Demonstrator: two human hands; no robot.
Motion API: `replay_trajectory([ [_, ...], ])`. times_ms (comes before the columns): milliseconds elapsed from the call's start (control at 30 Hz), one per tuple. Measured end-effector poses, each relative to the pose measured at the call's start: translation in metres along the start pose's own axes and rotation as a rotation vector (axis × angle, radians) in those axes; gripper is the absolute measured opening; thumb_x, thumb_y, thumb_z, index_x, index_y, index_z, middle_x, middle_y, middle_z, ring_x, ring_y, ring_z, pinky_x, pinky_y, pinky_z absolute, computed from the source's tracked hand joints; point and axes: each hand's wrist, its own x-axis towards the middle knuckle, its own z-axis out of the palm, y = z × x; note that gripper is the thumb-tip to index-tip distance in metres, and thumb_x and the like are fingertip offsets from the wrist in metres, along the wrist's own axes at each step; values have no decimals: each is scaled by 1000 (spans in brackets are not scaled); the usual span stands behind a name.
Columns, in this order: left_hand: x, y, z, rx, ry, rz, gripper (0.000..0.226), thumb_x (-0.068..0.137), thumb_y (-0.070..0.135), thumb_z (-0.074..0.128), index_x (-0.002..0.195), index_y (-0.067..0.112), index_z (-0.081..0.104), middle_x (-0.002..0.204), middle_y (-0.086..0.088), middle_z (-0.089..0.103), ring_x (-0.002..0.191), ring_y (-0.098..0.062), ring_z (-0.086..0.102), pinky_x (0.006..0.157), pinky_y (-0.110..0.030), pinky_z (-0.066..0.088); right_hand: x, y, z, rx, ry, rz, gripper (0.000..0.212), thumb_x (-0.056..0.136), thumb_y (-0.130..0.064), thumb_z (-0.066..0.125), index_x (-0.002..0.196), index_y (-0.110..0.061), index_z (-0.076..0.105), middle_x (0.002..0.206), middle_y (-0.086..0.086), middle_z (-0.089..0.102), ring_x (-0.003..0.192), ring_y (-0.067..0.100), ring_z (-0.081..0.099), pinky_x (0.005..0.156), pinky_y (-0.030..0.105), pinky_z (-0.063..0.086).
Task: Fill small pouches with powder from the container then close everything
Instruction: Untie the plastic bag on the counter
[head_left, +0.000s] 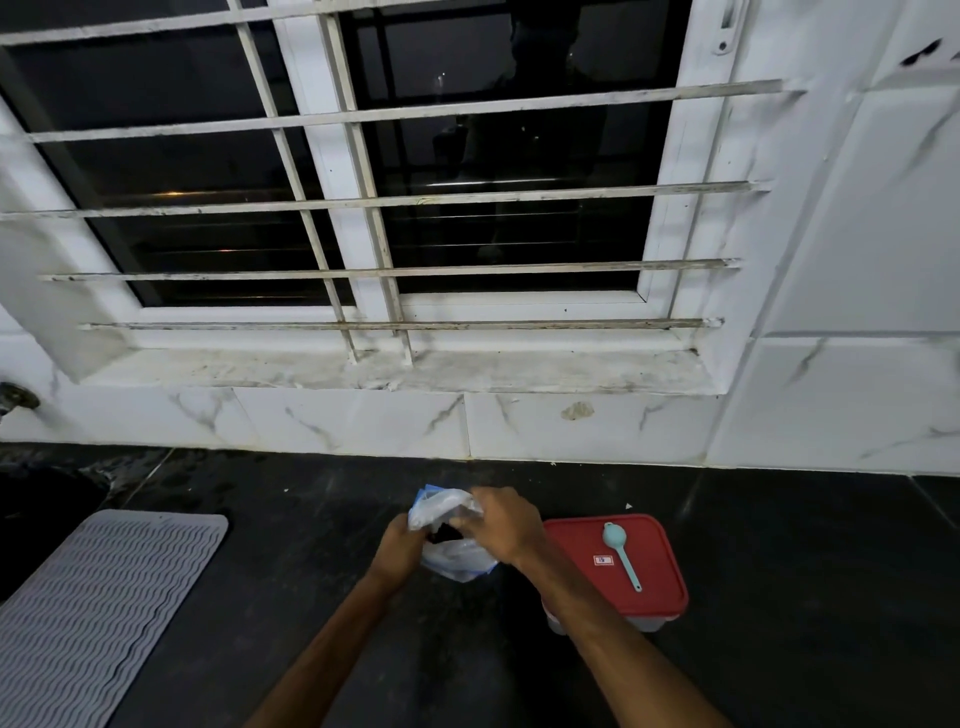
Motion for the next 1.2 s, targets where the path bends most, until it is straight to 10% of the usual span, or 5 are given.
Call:
replay_trajectory([
  [367,-5,4,-6,69,-89,30,70,44,39,83,102,7,60,92,-4,72,83,-13,70,66,-19,55,3,4,2,95,-125,139,38,91,-40,55,103,-8,70,106,15,70,99,32,66,77,35,51],
  [533,-7,19,0,148,10,47,5,89,15,66,90,19,63,86,0,69,87,-19,67,69,-20,51,0,-2,5,42,-104,100,43,89,-50,54,107,-14,69,106,10,71,97,30,67,79,37,54],
  [1200,-8,13,-12,212,95,93,24,88,34,64,101,15,70,96,-6,73,92,-18,69,82,-31,55,2,-14,3,196,-93,-25,24,78,-36,74,91,-16,70,91,5,72,85,22,68,73,36,53],
])
